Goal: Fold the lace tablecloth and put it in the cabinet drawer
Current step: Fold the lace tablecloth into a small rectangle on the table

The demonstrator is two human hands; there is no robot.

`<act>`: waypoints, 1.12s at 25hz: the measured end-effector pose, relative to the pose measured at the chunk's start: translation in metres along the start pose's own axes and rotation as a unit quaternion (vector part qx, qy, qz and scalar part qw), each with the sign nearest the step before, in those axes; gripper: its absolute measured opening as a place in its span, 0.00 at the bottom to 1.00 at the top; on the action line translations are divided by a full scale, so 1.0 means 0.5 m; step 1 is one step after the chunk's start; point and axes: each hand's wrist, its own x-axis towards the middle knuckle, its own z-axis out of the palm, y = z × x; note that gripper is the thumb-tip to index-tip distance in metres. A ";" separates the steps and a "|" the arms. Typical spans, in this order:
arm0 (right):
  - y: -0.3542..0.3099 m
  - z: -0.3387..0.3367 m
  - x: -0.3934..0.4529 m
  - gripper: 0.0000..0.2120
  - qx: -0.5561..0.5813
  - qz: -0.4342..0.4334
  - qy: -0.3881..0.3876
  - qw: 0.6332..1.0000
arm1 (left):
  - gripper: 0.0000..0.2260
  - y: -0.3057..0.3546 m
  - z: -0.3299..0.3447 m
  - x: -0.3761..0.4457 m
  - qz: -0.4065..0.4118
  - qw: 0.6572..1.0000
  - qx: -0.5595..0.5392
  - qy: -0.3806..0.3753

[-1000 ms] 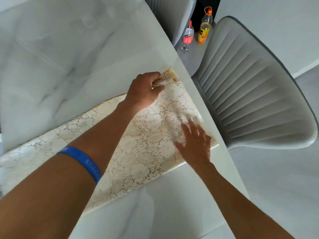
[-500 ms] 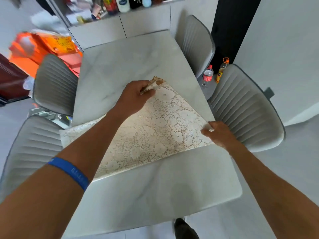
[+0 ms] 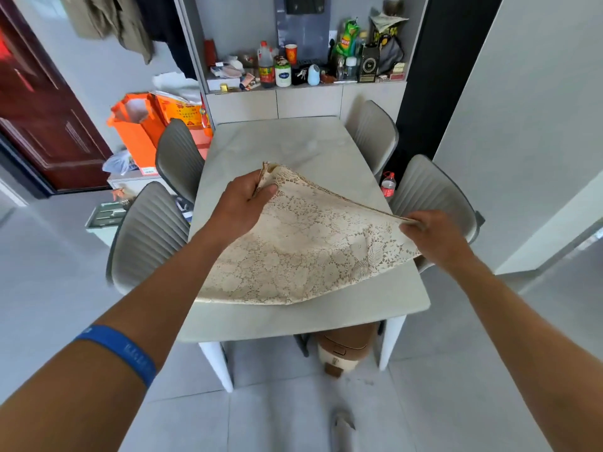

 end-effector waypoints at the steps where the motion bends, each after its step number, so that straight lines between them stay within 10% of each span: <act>1: -0.016 -0.027 -0.034 0.09 0.001 -0.004 0.010 1.000 | 0.11 0.029 -0.013 -0.038 0.001 1.000 -0.003 0.000; 15: 0.029 -0.376 -0.366 0.06 0.089 -0.080 -0.021 0.993 | 0.07 0.429 0.013 -0.406 0.015 0.998 -0.043 0.044; 21: 0.060 -0.423 -0.451 0.08 0.453 0.029 -0.004 0.891 | 0.08 0.485 0.021 -0.505 -0.039 0.992 -0.105 0.060; 28: 0.080 -0.362 -0.505 0.12 0.439 0.083 -0.082 0.891 | 0.07 0.448 0.026 -0.561 -0.174 0.960 -0.211 0.058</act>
